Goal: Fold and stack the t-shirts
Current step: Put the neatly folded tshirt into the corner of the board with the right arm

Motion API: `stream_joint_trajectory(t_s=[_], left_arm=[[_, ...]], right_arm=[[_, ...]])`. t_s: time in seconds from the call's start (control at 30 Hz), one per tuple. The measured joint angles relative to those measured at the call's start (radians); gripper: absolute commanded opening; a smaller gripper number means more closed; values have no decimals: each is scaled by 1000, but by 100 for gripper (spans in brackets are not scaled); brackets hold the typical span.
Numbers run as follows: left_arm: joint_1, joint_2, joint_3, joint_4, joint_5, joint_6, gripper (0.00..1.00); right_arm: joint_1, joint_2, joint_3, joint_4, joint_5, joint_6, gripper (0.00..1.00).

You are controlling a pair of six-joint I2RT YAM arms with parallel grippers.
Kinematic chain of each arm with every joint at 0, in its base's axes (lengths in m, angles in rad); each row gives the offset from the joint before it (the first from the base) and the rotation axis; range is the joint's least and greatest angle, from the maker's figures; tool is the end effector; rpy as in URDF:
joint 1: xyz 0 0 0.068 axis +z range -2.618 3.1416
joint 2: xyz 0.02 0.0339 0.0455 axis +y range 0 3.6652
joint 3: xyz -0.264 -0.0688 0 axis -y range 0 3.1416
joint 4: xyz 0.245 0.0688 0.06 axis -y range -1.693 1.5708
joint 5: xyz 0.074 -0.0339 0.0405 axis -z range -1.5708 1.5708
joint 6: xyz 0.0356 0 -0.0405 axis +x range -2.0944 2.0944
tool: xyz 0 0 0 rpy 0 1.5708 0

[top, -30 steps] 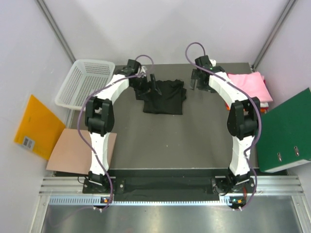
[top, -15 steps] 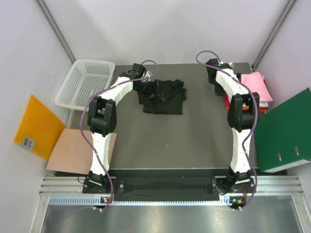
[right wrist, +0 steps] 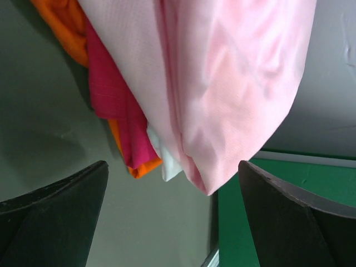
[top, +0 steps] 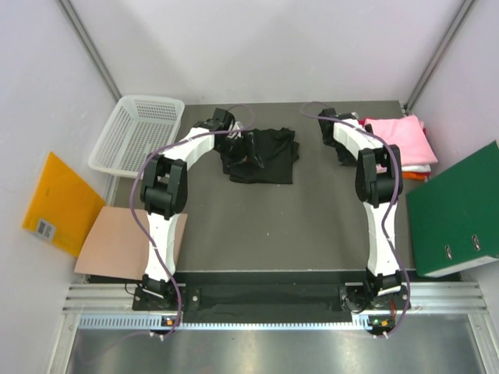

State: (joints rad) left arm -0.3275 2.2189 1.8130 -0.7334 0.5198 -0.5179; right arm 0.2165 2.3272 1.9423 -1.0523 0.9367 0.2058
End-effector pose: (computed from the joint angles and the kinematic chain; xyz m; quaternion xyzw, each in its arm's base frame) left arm 0.4412 -0.1686 0.1871 -0.0350 0.9450 -0.3138 0.0857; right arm 0.4588 0.0715 0.1749 0.0254 0.8905 -0.4279 0.1526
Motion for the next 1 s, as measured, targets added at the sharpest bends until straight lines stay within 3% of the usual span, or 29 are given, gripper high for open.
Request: stream_joint_trajectory(t_s=[0.3,0.33,0.4,0.43,0.5,1.0], left_arm=[[0,0,0,9,7,-11,99],[0,0,0,9,7,-11,99],[0,0,0,8,7,-11,99],[0,0,0,8,6,-11,99],[0,0,0,8,6,-11,99],[25,0,6,5,4,-11,98]], right_arm=[[-6,82,-6,3,124,-23,99],[-11,89,-5,4,142,-26,79],[-17,104,-4,0,169,-32,59],[-22,113,-3,2,167,-32,24],[-35,135,-2,5,161,-40,0],[14,103,-39,40,59,-105,0]])
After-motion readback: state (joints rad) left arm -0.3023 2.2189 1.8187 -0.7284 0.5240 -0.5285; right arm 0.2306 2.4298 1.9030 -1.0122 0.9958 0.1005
